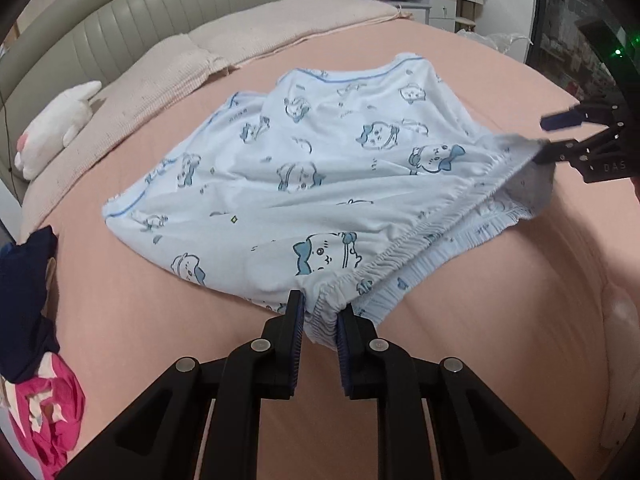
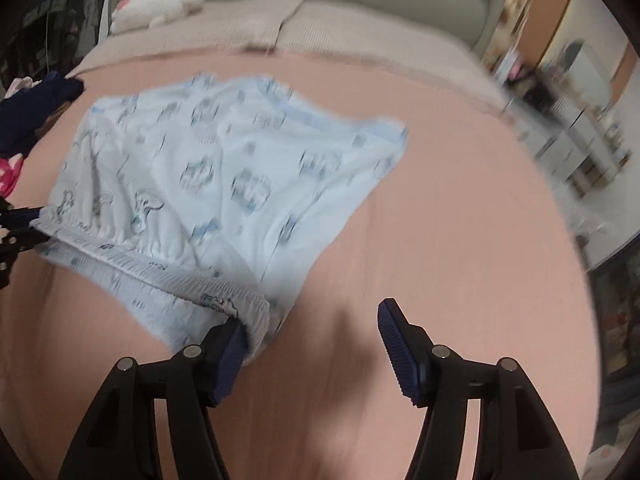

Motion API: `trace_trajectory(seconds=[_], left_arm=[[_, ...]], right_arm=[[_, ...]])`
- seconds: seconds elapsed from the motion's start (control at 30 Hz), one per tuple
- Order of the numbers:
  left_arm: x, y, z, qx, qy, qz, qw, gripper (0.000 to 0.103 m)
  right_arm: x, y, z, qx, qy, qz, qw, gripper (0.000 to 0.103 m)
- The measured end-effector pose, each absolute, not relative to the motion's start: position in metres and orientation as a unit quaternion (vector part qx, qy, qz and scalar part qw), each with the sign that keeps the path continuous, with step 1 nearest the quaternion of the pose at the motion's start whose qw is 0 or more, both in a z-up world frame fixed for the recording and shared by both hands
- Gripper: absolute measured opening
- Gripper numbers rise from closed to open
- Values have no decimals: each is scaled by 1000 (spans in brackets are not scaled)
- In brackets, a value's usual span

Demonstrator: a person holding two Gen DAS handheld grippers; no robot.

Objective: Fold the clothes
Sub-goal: 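Lift the pants by the waistband with both grippers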

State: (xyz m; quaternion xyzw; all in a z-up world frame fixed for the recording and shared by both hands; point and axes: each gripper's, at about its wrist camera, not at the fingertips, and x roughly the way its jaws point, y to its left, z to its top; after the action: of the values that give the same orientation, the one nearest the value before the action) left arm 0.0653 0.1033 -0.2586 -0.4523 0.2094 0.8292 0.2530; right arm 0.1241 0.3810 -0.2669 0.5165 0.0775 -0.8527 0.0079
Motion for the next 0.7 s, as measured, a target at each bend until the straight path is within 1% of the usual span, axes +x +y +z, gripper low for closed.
trace_trajectory(seconds=[0.07, 0.17, 0.2, 0.27, 0.37, 0.43, 0.47, 0.5, 0.53, 0.57, 0.6, 0.63, 0.7], left_arm=[[66, 99, -258, -457, 200, 830, 250, 14], [63, 98, -257, -460, 193, 830, 248, 13], [62, 98, -257, -462, 189, 830, 248, 13], [63, 97, -256, -463, 182, 831, 248, 13], [63, 97, -259, -466, 178, 831, 245, 13], [61, 98, -265, -470, 179, 829, 244, 13], [61, 98, -271, -474, 183, 827, 240, 13], [61, 97, -276, -478, 187, 825, 235, 13], [61, 96, -282, -480, 190, 824, 232, 15], [61, 95, -287, -483, 192, 823, 230, 15], [60, 92, -287, -485, 179, 825, 230, 15], [58, 90, -285, -492, 162, 825, 228, 12], [53, 87, -281, -502, 134, 823, 230, 12]], right_arm=[[117, 396, -278, 550, 22, -834, 36, 62], [107, 413, -279, 575, -91, -807, 99, 64], [104, 409, -279, 579, -88, -803, 110, 64], [114, 386, -278, 570, -17, -814, 110, 64], [142, 348, -281, 569, 39, -812, 123, 64], [152, 334, -287, 568, 45, -813, 122, 64], [155, 329, -294, 569, 64, -814, 101, 63], [159, 329, -303, 579, 76, -808, 80, 58], [162, 330, -311, 588, 84, -803, 60, 37], [168, 339, -310, 586, 51, -807, 57, 32], [173, 347, -308, 582, 19, -811, 53, 24], [177, 350, -302, 573, 11, -819, 44, 10], [185, 357, -290, 552, -5, -833, 24, 8]])
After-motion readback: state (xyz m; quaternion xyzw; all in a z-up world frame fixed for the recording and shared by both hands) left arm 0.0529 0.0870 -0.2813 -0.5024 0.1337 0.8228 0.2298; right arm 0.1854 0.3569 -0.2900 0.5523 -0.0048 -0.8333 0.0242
